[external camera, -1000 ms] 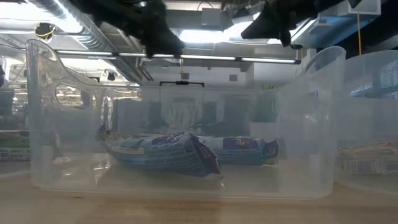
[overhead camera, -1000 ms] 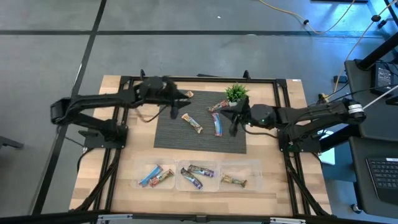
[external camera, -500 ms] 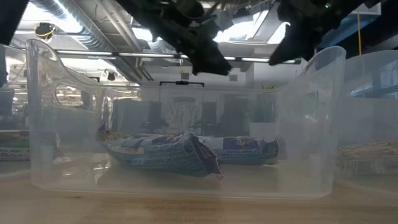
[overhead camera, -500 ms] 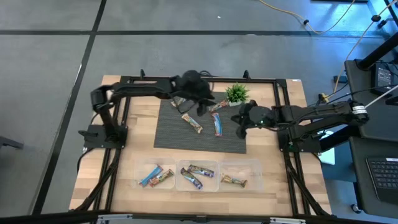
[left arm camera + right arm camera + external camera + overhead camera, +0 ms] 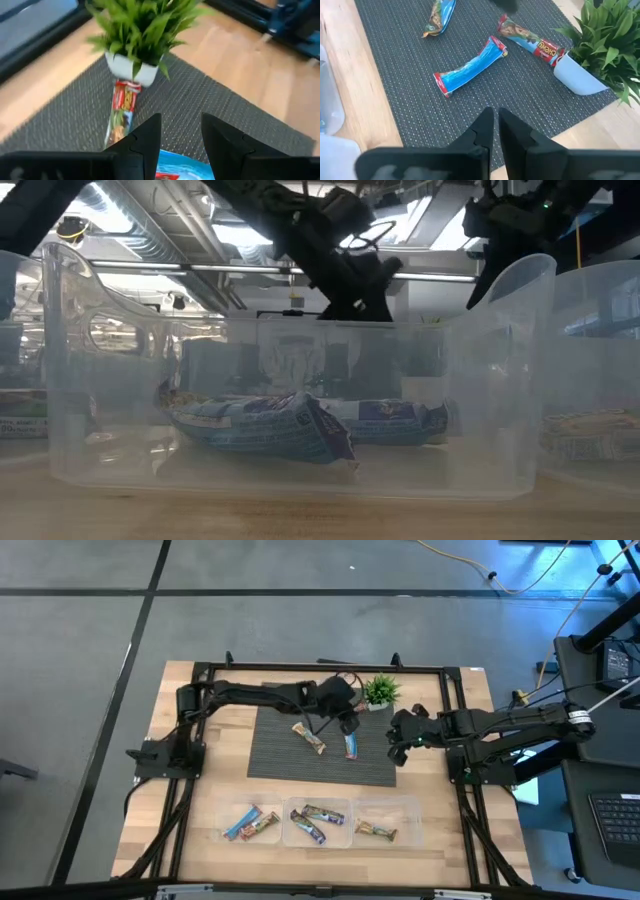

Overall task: Pick and place Granola Bars by type
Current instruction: Put the red granola bar into the left transparent bin

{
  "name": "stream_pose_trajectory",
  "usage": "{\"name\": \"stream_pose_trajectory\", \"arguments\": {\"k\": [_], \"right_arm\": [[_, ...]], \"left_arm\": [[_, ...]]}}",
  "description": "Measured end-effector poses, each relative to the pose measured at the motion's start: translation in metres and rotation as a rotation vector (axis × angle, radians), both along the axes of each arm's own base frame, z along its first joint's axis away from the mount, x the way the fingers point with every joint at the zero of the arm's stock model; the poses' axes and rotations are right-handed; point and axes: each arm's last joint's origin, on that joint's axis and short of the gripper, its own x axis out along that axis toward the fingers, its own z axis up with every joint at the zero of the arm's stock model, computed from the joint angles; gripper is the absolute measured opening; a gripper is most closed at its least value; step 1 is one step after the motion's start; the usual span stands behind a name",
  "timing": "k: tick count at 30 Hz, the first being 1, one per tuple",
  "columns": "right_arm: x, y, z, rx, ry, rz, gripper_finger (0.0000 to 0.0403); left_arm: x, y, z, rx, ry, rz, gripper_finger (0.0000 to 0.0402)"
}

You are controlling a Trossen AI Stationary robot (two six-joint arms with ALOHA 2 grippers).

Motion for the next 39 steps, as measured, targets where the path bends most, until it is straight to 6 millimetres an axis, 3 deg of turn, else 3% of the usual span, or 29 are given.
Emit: {"name": "stream_pose_trajectory", "arguments": {"k": [7, 19, 39], "right_arm": [[0.000, 0.000, 0.000, -0.028, 0.019, 0.039, 0.0032], [0.000, 0.000, 0.000, -0.061, 0.036, 0.080, 0.0032], [0.000, 0.000, 0.000, -0.059, 0.036, 0.079, 0.0032]], "left_arm": [[0.002, -0.018, -0.023, -0.053, 0.087, 0.166, 0.0132], [0.012, -0.039, -0.040, -0.234, 0.021, 0.299, 0.0132], [0.013, -0.046, -0.039, -0.252, 0.014, 0.290, 0.0135]]}}
